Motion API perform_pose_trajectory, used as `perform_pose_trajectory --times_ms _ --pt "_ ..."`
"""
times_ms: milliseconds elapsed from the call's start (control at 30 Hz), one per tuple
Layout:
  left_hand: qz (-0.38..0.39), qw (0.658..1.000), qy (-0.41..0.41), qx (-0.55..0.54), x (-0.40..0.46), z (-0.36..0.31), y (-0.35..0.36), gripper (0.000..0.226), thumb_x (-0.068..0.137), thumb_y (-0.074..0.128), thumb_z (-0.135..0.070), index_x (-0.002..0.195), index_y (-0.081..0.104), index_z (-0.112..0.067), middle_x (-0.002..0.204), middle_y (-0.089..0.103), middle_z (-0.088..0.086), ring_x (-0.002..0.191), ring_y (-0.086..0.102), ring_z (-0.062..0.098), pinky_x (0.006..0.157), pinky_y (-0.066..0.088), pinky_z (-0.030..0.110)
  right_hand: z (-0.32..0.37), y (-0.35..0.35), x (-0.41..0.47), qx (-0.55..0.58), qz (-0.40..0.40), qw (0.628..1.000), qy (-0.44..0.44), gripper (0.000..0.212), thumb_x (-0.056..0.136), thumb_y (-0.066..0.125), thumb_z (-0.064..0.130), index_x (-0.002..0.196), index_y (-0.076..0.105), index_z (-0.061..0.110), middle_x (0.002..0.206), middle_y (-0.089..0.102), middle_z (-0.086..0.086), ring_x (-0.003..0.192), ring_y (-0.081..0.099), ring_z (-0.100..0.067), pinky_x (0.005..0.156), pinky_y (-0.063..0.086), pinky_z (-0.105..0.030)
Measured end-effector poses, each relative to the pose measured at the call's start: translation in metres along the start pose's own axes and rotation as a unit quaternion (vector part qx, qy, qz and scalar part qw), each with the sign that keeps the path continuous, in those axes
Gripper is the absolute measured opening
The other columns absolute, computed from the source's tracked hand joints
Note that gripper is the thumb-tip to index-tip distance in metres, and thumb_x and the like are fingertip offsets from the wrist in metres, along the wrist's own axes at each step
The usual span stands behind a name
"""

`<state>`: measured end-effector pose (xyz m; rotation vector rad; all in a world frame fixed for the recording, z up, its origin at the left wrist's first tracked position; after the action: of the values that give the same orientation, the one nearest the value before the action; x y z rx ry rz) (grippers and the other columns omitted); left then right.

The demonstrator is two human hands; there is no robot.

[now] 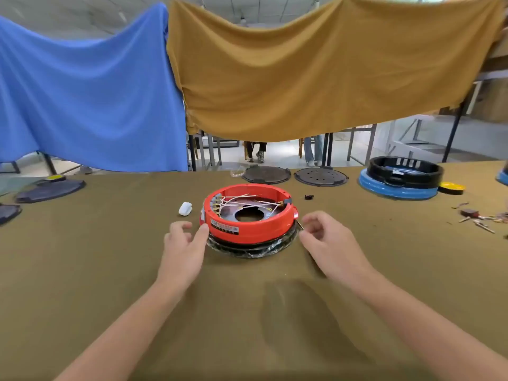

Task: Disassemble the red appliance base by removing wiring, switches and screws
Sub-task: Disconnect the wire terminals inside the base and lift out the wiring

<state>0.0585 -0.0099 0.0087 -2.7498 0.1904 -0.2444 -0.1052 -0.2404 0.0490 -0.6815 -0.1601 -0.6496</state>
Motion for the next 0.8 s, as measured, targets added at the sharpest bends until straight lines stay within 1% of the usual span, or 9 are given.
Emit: perform_pose_trajectory --times_ms 133,233,300,333,400,467,633,700,800 --pt "-0.036 0.997 -0.013 -0.068 0.036 0.007 0.015 0.051 0.096 0.042 -0.056 0.138 0.038 -0.026 0.130 0.036 -0.004 0.110 0.046 0.013 0.093 0.031 0.029 -0.012 0.021 0.057 0.035 -0.026 0.996 0.084 0.030 0.098 0.053 0.028 0.126 0.050 0.021 0.111 0.061 0.003 0.092 0.058 -0.009 0.069 0.043 -0.027" --pt "-0.019 0.993 -0.016 -0.114 0.067 0.018 0.024 0.054 0.098 0.040 -0.057 0.142 0.038 -0.027 0.128 0.047 -0.010 0.120 0.047 0.011 0.101 0.033 0.029 -0.026 0.035 0.085 0.043 -0.025 0.989 0.140 0.052 0.100 0.048 0.034 0.147 0.038 0.014 0.137 0.053 -0.005 0.106 0.053 -0.017 0.084 0.041 -0.033" --pt "0.010 0.988 -0.008 -0.153 0.078 0.025 0.031 0.052 0.098 0.043 -0.055 0.142 0.041 -0.028 0.127 0.057 -0.011 0.120 0.053 0.010 0.109 0.037 0.034 -0.035 0.043 0.094 0.033 -0.013 0.988 0.150 0.055 0.102 0.045 0.037 0.150 0.036 0.013 0.144 0.050 -0.005 0.119 0.052 -0.022 0.090 0.038 -0.033" --pt "0.030 0.989 0.002 -0.148 0.080 0.026 0.036 0.046 0.098 0.045 -0.054 0.138 0.045 -0.032 0.125 0.061 -0.014 0.119 0.056 0.007 0.108 0.039 0.034 -0.037 0.046 0.094 0.028 -0.007 0.989 0.147 0.051 0.102 0.044 0.037 0.147 0.042 0.013 0.140 0.054 -0.004 0.121 0.053 -0.022 0.091 0.039 -0.033" --pt "0.057 0.991 0.025 -0.122 0.081 0.026 0.040 0.026 0.098 0.048 -0.050 0.122 0.055 -0.043 0.114 0.065 -0.026 0.111 0.059 -0.005 0.094 0.043 0.023 -0.040 0.049 0.095 0.015 -0.009 0.993 0.113 0.033 0.102 0.043 0.032 0.125 0.059 0.015 0.121 0.066 -0.002 0.105 0.061 -0.017 0.087 0.046 -0.035" --pt "0.061 0.985 0.021 -0.160 0.083 0.027 0.039 0.021 0.097 0.053 -0.043 0.117 0.057 -0.039 0.106 0.069 -0.021 0.096 0.064 -0.008 0.081 0.044 0.020 -0.039 0.049 0.092 0.010 -0.009 0.996 0.093 0.026 0.100 0.043 0.029 0.111 0.065 0.019 0.103 0.070 0.000 0.091 0.062 -0.014 0.080 0.048 -0.035" --pt "0.062 0.986 0.018 -0.151 0.073 0.024 0.027 0.028 0.085 0.063 -0.041 0.107 0.053 -0.027 0.070 0.068 -0.014 0.066 0.064 0.005 0.071 0.046 0.033 -0.035 0.047 0.079 0.023 -0.026 0.996 0.079 0.030 0.097 0.043 0.019 0.113 0.068 0.023 0.093 0.071 0.002 0.085 0.063 -0.013 0.069 0.047 -0.029" --pt "0.038 0.988 0.011 -0.147 0.069 0.023 0.020 0.039 0.077 0.059 -0.052 0.099 0.052 -0.020 0.067 0.064 -0.006 0.069 0.060 0.015 0.075 0.047 0.039 -0.034 0.044 0.076 0.022 -0.031 0.997 0.073 0.029 0.095 0.043 0.016 0.104 0.069 0.023 0.085 0.071 0.000 0.081 0.064 -0.017 0.067 0.045 -0.029" --pt "-0.023 0.992 -0.012 -0.122 0.069 0.025 0.008 0.044 0.092 0.050 -0.054 0.086 0.055 -0.011 0.073 0.059 0.005 0.072 0.055 0.022 0.071 0.043 0.039 -0.034 0.040 0.076 0.050 -0.014 0.996 0.072 0.032 0.094 0.043 0.014 0.099 0.073 0.026 0.075 0.072 -0.002 0.074 0.066 -0.022 0.068 0.047 -0.032"
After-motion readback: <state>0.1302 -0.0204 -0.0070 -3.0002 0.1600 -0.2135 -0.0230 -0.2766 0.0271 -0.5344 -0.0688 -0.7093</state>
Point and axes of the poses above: each hand's wrist, its own x-axis towards the middle knuckle, its own y-axis out of the palm, z = x × y, the point moved 6 cm from there along x, towards the middle knuckle
